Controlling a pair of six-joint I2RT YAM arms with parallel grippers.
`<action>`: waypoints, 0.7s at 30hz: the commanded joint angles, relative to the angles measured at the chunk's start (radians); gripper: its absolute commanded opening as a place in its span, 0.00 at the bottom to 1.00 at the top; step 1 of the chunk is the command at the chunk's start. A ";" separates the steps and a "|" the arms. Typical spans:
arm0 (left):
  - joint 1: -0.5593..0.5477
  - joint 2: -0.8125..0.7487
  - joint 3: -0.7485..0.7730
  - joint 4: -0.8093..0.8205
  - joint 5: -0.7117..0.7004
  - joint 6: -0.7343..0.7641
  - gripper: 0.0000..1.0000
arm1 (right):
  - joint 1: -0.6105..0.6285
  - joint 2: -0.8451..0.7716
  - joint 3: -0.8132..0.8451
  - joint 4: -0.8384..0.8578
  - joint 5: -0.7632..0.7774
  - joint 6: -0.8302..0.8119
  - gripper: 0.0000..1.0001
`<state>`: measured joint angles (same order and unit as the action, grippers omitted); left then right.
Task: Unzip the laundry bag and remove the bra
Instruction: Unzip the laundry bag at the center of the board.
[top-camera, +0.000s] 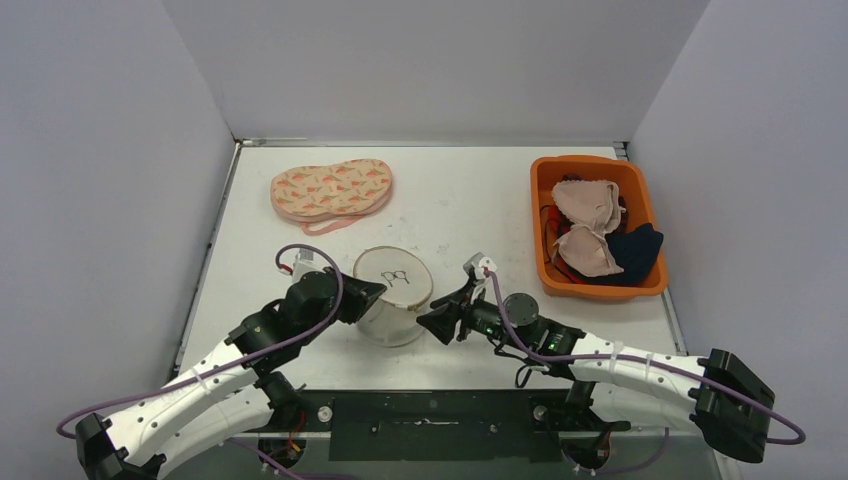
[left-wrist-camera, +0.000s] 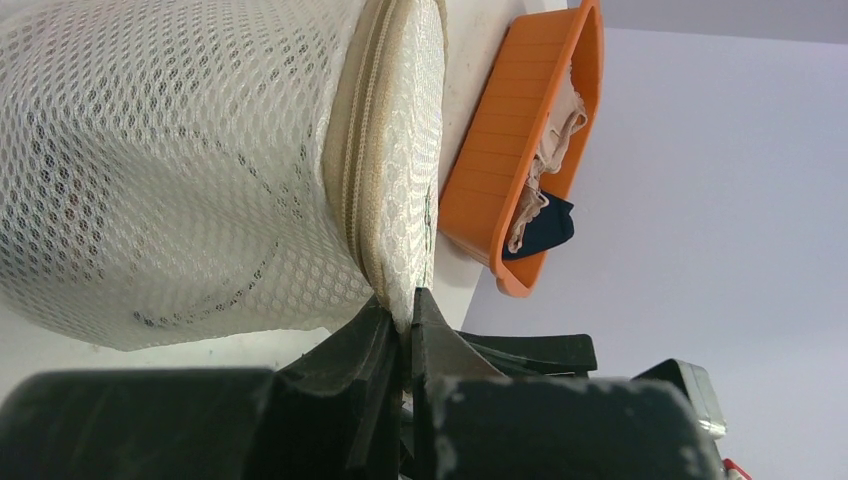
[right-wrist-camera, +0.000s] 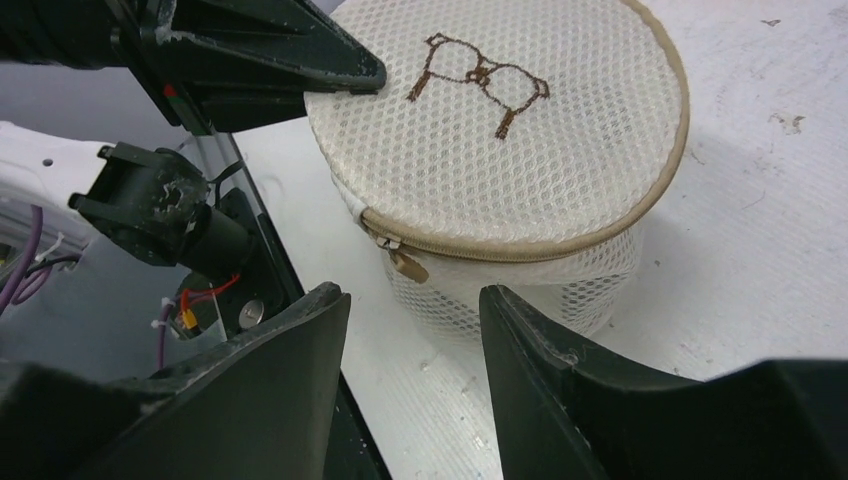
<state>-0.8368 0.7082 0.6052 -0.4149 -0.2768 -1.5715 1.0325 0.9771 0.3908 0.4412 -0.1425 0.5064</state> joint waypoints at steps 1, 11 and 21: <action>-0.004 -0.006 0.013 0.066 0.019 -0.015 0.00 | -0.015 -0.014 -0.035 0.205 -0.109 -0.019 0.50; -0.004 0.004 0.018 0.063 0.021 -0.018 0.00 | -0.015 0.050 -0.017 0.236 -0.114 -0.023 0.47; -0.004 0.013 0.022 0.067 0.025 -0.016 0.00 | -0.016 0.097 0.009 0.228 -0.100 -0.028 0.46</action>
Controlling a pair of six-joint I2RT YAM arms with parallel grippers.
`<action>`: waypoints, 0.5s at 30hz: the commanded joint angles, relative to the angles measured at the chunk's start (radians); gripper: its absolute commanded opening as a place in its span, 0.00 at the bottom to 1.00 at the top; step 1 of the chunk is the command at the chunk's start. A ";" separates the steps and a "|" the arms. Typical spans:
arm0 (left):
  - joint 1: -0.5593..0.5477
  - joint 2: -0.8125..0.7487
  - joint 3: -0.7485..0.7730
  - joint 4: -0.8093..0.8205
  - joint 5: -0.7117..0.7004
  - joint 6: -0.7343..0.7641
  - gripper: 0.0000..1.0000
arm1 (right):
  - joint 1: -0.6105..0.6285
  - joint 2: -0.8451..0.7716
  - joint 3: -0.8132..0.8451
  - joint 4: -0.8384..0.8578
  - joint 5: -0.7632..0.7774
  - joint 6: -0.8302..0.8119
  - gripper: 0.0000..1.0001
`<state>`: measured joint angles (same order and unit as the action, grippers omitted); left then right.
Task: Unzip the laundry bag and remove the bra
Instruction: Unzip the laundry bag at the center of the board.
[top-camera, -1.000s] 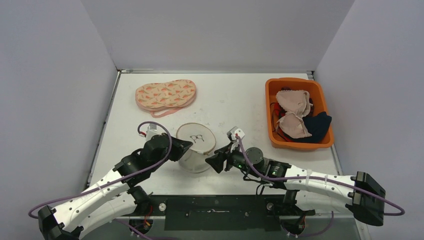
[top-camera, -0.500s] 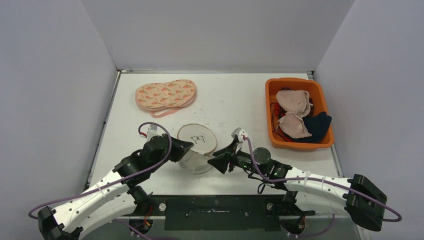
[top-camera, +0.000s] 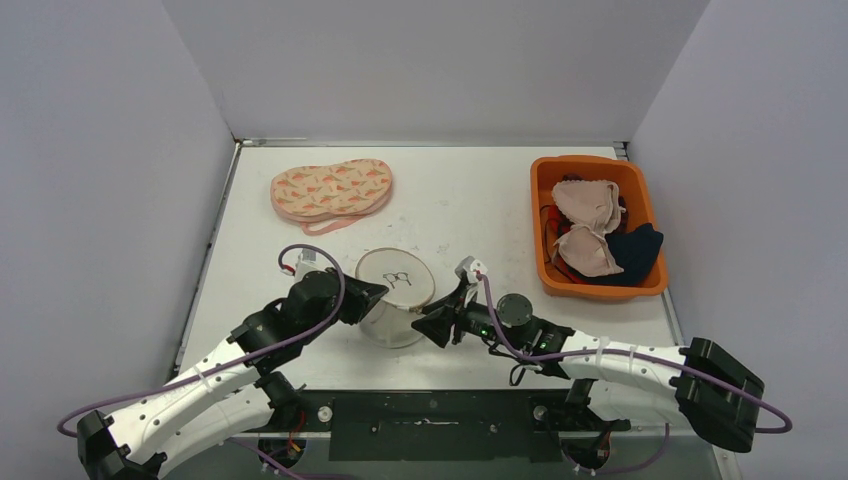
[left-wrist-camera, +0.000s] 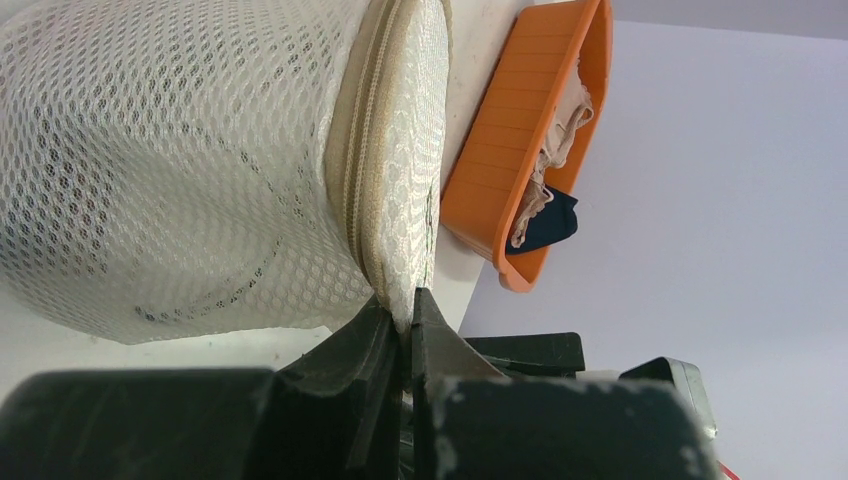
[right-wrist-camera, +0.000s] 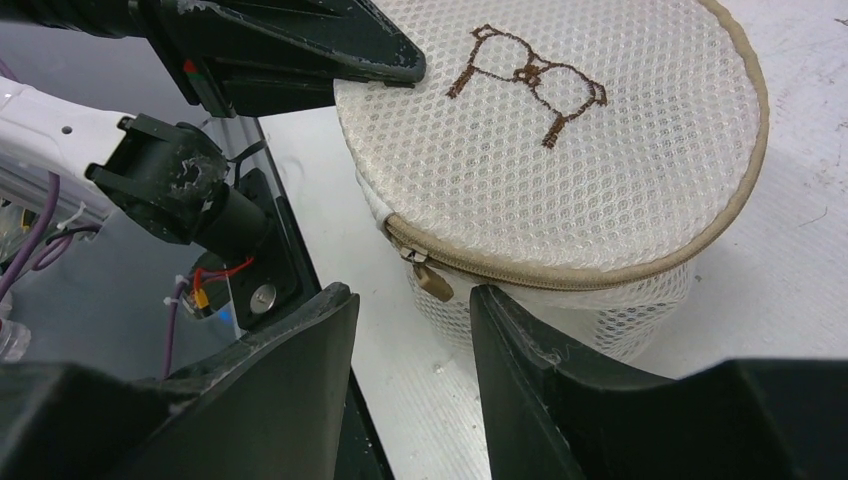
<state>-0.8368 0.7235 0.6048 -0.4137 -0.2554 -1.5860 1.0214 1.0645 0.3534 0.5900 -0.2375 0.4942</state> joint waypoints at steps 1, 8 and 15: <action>-0.003 -0.002 0.023 0.068 0.005 -0.001 0.00 | -0.006 0.012 0.048 0.076 0.000 -0.015 0.45; -0.003 -0.002 0.015 0.077 0.005 -0.001 0.00 | -0.004 0.028 0.055 0.091 0.029 0.005 0.39; -0.003 -0.007 0.007 0.084 0.007 -0.003 0.00 | -0.003 0.051 0.058 0.110 0.030 0.026 0.29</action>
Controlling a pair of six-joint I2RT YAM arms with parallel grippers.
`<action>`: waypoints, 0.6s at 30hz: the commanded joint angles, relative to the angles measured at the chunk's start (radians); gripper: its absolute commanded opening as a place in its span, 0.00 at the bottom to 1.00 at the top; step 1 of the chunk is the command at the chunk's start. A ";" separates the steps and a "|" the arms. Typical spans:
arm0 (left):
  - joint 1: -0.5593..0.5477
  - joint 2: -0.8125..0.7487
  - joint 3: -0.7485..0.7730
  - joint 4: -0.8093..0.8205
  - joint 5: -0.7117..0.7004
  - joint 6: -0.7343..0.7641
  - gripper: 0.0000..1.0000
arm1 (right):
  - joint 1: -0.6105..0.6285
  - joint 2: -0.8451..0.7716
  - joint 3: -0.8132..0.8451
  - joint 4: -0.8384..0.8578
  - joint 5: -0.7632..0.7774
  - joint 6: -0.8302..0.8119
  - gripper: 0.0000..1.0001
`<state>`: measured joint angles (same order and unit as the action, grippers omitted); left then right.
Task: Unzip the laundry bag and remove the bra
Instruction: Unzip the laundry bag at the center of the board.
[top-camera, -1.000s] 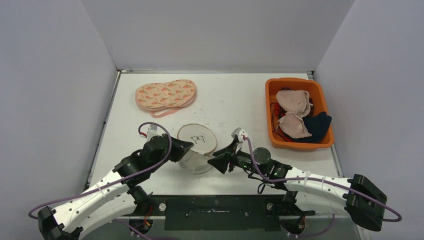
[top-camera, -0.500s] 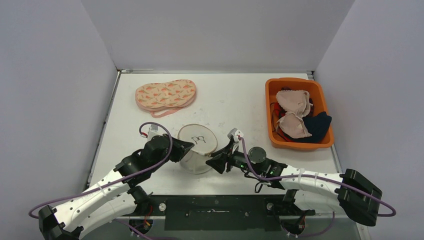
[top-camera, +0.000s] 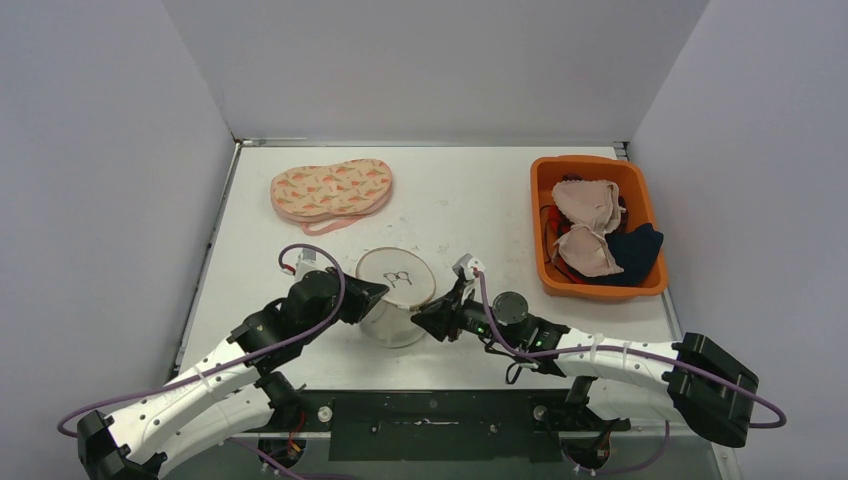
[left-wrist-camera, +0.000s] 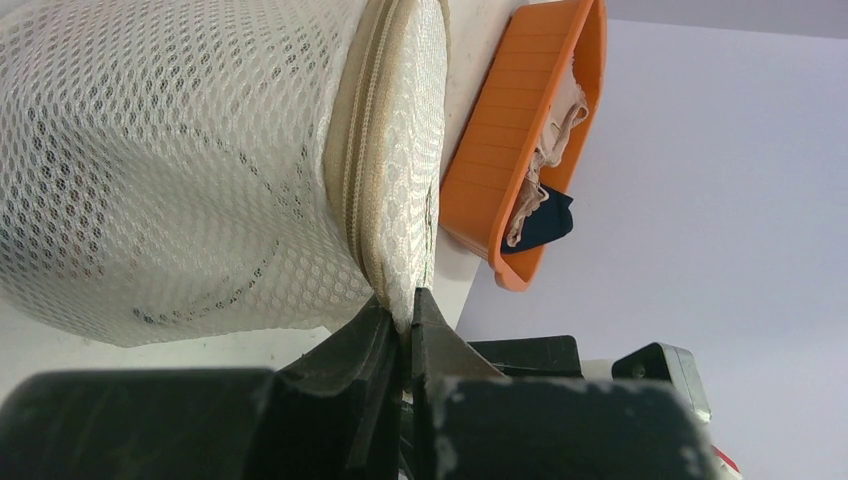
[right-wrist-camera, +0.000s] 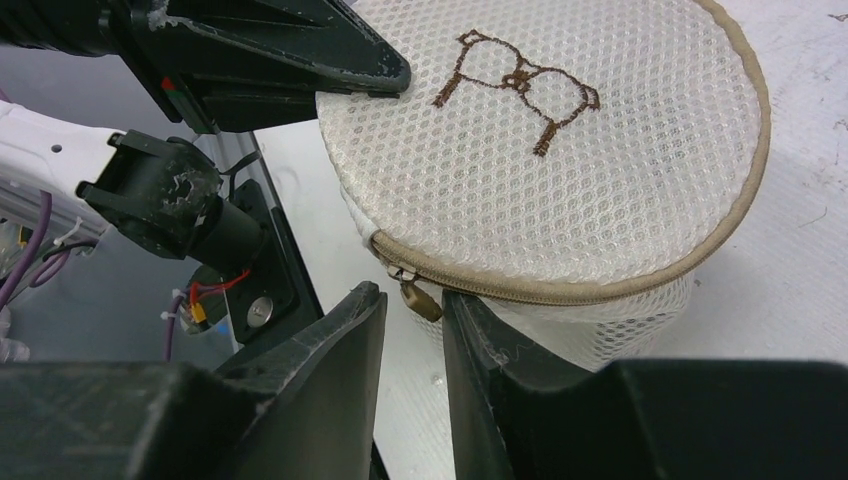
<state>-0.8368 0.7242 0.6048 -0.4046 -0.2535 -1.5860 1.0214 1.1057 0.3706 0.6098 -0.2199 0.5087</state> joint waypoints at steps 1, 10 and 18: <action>-0.004 -0.009 0.006 0.075 0.005 -0.003 0.00 | -0.003 0.009 0.041 0.090 0.013 0.011 0.27; -0.003 -0.019 -0.009 0.084 0.010 -0.002 0.00 | -0.003 -0.014 0.053 -0.020 0.053 -0.002 0.05; -0.002 -0.014 -0.037 0.136 0.025 0.028 0.00 | 0.022 -0.102 0.043 -0.212 0.164 -0.044 0.05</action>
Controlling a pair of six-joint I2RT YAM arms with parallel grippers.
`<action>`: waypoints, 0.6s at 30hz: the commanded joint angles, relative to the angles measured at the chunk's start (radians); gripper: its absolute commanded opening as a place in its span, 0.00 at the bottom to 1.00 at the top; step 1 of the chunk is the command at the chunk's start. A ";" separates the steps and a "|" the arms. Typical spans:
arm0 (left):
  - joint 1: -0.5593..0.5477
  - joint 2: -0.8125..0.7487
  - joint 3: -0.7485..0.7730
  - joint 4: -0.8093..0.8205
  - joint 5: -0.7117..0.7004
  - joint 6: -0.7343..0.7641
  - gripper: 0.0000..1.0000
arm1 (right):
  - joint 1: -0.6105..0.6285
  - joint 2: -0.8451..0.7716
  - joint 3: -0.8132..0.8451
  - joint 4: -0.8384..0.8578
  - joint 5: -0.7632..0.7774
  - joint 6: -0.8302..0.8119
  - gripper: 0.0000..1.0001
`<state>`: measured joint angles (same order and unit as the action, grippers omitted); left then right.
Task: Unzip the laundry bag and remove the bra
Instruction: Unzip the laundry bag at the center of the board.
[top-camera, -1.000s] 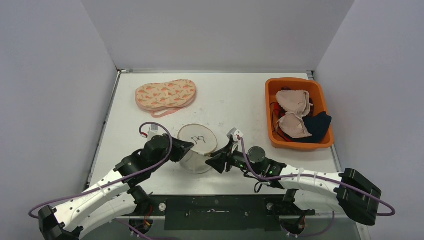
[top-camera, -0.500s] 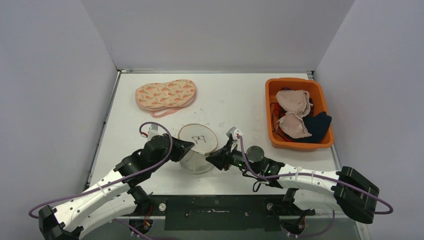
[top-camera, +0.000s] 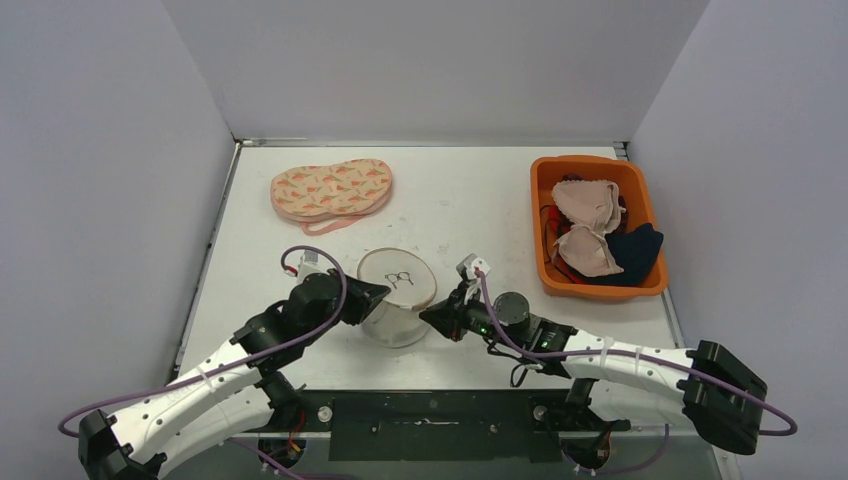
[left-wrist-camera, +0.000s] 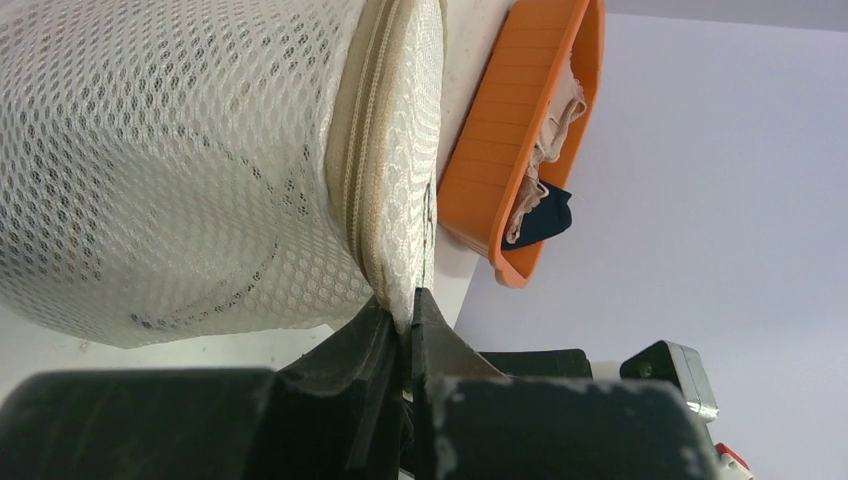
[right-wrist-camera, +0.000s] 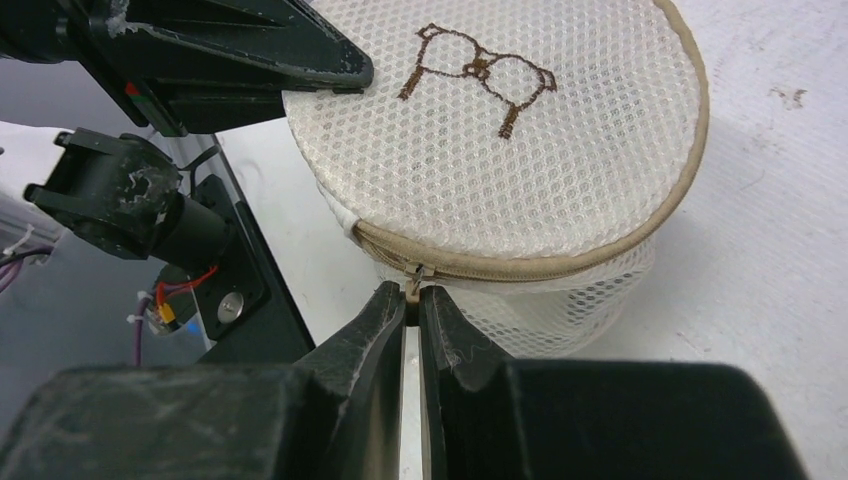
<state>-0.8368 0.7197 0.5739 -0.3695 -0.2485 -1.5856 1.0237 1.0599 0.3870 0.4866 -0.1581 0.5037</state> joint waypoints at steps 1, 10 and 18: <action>-0.002 -0.003 -0.011 0.116 0.028 0.039 0.00 | 0.027 -0.067 0.030 -0.116 0.127 -0.046 0.05; 0.028 0.166 -0.043 0.464 0.239 0.283 0.00 | 0.220 -0.117 0.045 -0.262 0.406 -0.094 0.05; 0.094 0.496 0.077 0.674 0.582 0.465 0.00 | 0.345 -0.171 0.000 -0.296 0.617 -0.037 0.05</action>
<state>-0.7601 1.0824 0.5339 0.1047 0.1268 -1.2648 1.3434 0.9203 0.3866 0.1715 0.3290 0.4324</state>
